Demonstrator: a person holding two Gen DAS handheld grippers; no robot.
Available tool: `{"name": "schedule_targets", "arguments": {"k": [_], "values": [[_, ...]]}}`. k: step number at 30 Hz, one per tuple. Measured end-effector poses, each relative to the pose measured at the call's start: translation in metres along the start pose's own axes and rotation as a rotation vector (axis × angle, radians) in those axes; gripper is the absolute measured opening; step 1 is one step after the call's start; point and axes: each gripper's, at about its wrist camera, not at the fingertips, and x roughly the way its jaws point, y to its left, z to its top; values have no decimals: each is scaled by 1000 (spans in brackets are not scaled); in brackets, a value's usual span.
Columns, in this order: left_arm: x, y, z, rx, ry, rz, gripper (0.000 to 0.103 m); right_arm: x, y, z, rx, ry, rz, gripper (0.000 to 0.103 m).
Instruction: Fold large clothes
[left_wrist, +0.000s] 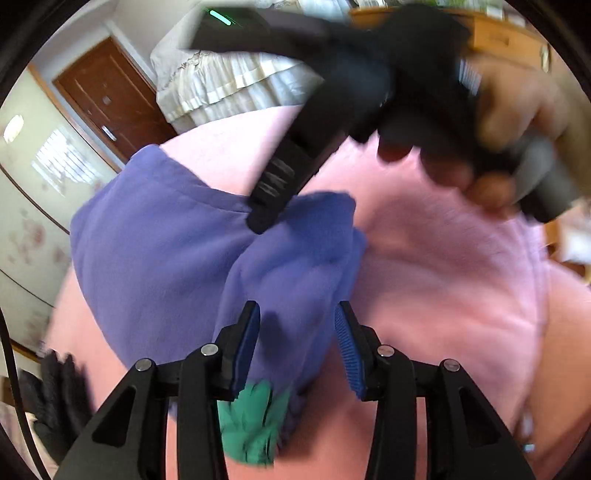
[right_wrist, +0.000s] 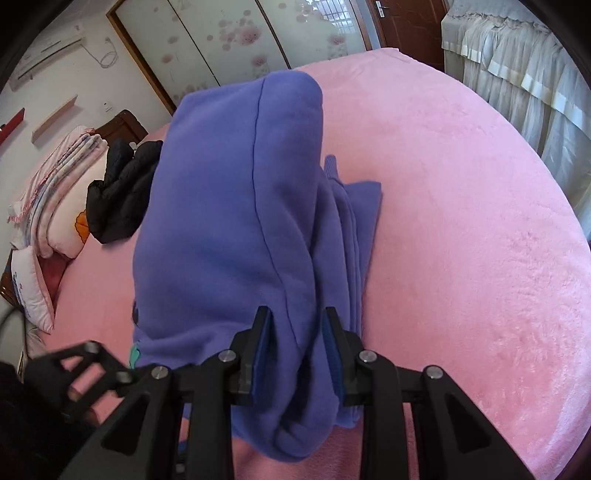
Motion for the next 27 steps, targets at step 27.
{"name": "schedule_targets", "arguments": {"k": [27], "values": [[80, 195, -40, -835, 56, 119, 57, 15, -19, -23, 42, -50, -162, 46]]}}
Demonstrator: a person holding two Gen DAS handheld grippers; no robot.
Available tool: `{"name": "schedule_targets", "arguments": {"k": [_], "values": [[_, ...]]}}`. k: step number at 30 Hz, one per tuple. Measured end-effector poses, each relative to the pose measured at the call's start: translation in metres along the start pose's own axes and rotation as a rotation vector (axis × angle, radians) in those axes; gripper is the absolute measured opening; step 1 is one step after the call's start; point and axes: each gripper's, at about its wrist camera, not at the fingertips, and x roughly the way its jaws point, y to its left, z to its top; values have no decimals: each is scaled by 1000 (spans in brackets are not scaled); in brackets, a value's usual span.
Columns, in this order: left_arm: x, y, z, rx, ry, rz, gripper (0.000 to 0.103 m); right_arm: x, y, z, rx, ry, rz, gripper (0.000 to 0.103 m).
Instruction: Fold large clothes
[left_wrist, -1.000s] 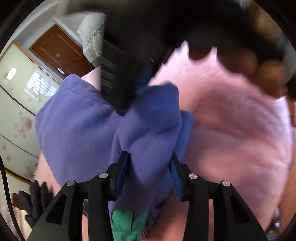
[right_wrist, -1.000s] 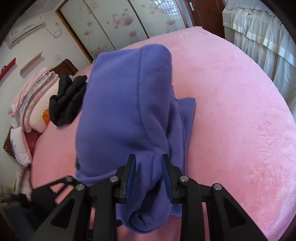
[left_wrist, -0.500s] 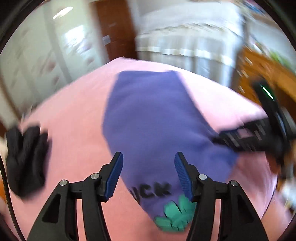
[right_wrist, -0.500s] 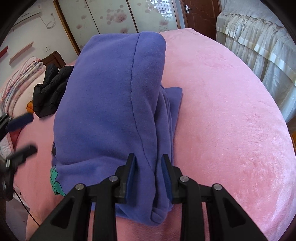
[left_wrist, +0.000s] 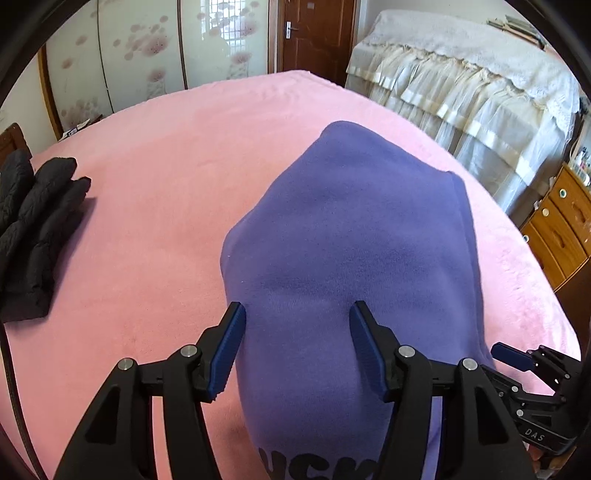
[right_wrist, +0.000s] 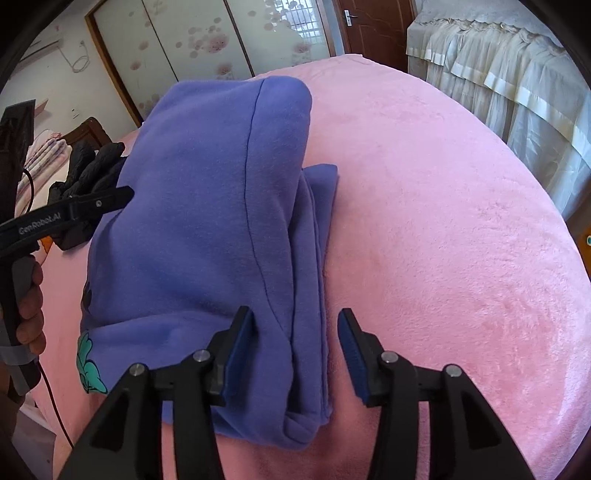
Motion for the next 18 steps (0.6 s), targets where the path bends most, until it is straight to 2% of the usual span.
{"name": "schedule_targets", "arguments": {"k": [3, 7, 10, 14, 18], "values": [[18, -4, 2, 32, 9, 41, 57, 11, 2, -2, -11, 3, -20, 46], [17, -14, 7, 49, -11, 60, 57, 22, 3, -6, -6, -6, -51, 51], [5, -14, 10, 62, -28, 44, 57, 19, -2, -4, 27, 0, -37, 52], [-11, -13, 15, 105, -39, 37, 58, 3, -2, 8, 12, 13, -24, 52], [-19, -9, 25, 123, -32, -17, 59, -26, 9, 36, -42, -65, -33, 52]]}}
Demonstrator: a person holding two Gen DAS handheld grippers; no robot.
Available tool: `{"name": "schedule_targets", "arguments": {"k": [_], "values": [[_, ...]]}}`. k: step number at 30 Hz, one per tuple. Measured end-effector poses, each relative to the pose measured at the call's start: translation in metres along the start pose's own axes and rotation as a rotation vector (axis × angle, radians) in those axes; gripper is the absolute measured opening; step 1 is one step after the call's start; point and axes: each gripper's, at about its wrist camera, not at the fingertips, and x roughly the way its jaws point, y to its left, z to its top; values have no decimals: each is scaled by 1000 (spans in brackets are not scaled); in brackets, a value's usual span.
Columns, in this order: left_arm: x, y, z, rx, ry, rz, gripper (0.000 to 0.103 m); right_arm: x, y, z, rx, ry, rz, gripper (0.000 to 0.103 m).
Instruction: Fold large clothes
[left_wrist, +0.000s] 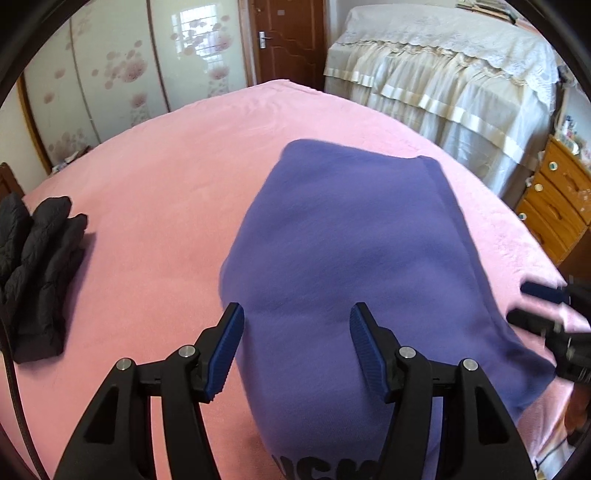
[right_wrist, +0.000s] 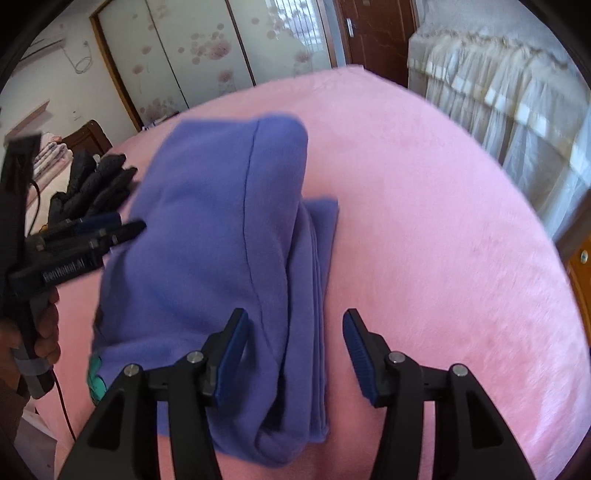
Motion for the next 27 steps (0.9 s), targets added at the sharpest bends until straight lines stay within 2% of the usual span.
{"name": "schedule_targets", "arguments": {"k": [4, 6, 8, 10, 12, 15, 18, 20, 22, 25, 27], "values": [[5, -2, 5, -2, 14, -19, 59, -13, 18, 37, -40, -82, 9, 50], [9, -4, 8, -7, 18, -34, 58, -8, 29, 60, -50, -113, 15, 37], [12, -3, 11, -28, 20, -54, 59, 3, 38, 79, -46, -108, 44, 27], [15, -2, 11, -38, 22, -62, 59, 22, 44, 97, -33, -86, 63, 25], [15, -1, 12, -33, 27, -71, 59, 48, 45, 108, -13, -44, 42, 25], [10, 10, 14, -45, 26, -97, 59, 82, 35, 107, 19, 39, 31, 22], [3, 32, 16, -96, -23, -68, 60, 98, 26, 91, 9, 78, -41, 21], [7, 44, 16, -139, -15, -47, 60, 101, 22, 82, -9, 70, -61, 21], [19, 52, 16, -179, 28, -52, 60, 100, 20, 73, -33, 53, -84, 21], [28, 52, 14, -187, 22, -42, 61, 101, 21, 66, -40, 36, -104, 21], [34, 48, 14, -182, 22, 0, 68, 102, 21, 61, -50, 25, -126, 21]]}}
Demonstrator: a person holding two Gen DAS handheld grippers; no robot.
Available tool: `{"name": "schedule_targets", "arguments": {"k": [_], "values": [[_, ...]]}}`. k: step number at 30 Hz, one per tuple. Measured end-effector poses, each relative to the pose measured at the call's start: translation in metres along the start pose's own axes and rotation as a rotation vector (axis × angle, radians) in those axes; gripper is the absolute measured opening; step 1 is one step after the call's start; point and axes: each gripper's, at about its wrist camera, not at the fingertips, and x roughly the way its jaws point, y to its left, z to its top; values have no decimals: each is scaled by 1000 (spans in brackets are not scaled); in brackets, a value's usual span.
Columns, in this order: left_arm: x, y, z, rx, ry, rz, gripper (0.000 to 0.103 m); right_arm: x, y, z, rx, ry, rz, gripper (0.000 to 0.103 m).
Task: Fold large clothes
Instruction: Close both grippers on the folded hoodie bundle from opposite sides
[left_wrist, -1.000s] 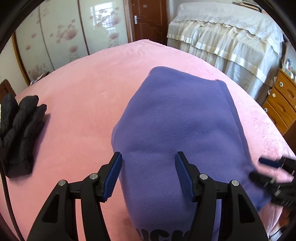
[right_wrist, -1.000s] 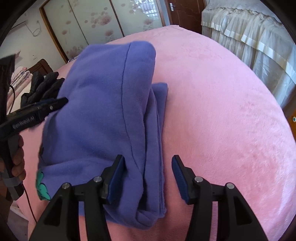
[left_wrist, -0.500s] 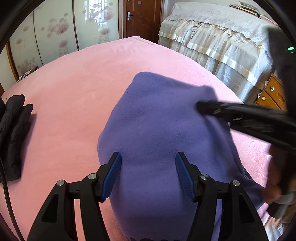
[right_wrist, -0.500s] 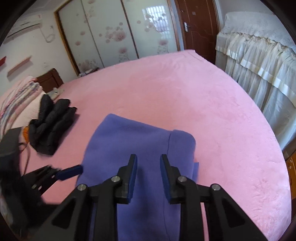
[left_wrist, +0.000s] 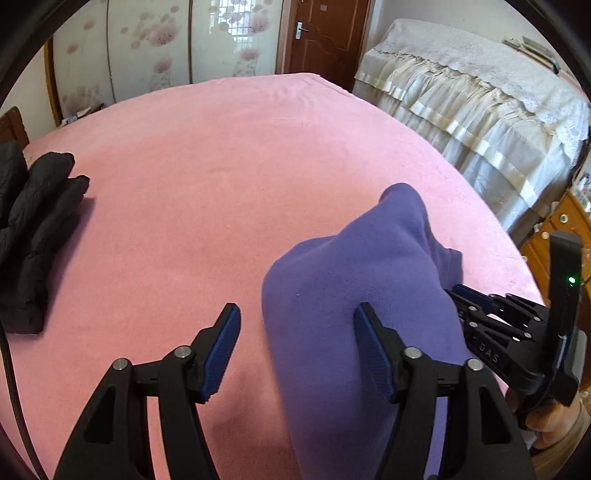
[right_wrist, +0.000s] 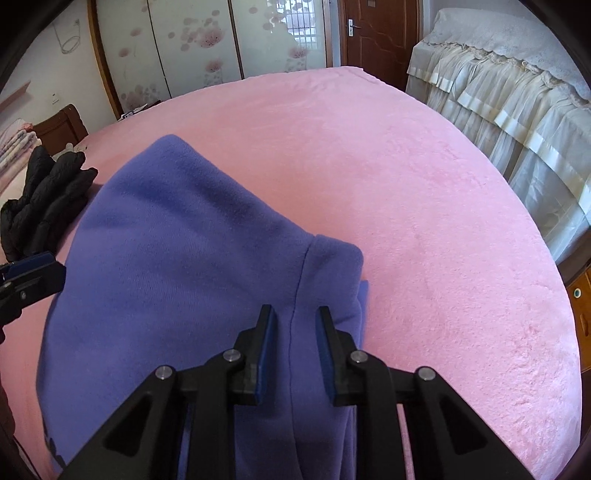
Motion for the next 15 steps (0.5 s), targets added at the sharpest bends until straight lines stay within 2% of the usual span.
{"name": "schedule_targets", "arguments": {"k": [3, 7, 9, 15], "values": [[13, 0, 0, -8, 25, 32, 76, 6, -1, -2, 2, -11, -21, 21], [30, 12, 5, -84, 66, -19, 86, 14, -3, -5, 15, -11, -21, 20], [35, 20, 5, -131, 79, -65, 87, 19, -5, -7, 22, -15, -18, 20], [31, 33, -5, -181, 64, -104, 87, 16, -5, -5, 21, -17, -11, 21]]}}
